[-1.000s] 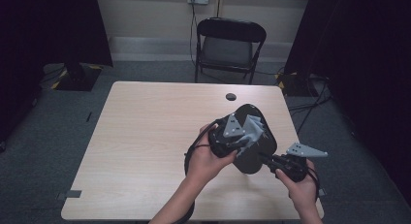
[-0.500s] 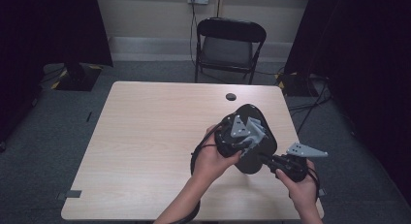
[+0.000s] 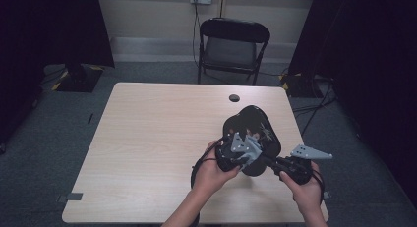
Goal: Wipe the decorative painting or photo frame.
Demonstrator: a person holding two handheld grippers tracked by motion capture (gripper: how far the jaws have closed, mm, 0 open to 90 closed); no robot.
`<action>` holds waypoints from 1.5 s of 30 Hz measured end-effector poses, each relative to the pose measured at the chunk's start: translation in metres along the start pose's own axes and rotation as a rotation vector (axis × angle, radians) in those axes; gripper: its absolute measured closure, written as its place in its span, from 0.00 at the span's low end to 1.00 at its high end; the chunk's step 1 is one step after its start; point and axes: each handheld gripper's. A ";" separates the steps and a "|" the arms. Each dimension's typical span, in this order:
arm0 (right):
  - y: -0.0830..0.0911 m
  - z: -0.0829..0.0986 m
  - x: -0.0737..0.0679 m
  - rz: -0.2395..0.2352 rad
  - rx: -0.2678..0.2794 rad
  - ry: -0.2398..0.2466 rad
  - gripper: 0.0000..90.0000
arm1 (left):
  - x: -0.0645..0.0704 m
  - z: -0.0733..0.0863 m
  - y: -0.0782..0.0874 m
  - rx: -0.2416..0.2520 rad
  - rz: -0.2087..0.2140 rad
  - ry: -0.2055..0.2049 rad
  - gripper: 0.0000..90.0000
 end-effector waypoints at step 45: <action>0.002 0.001 0.002 0.006 0.002 -0.010 0.87 | 0.001 0.010 0.012 0.009 0.009 0.023 0.86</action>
Point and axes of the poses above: each handheld gripper's, and its own axes: y roughly backward along the jaws, z roughly out of its underside, x roughly to its right, and after that the axes turned 10 degrees about x, right-handed
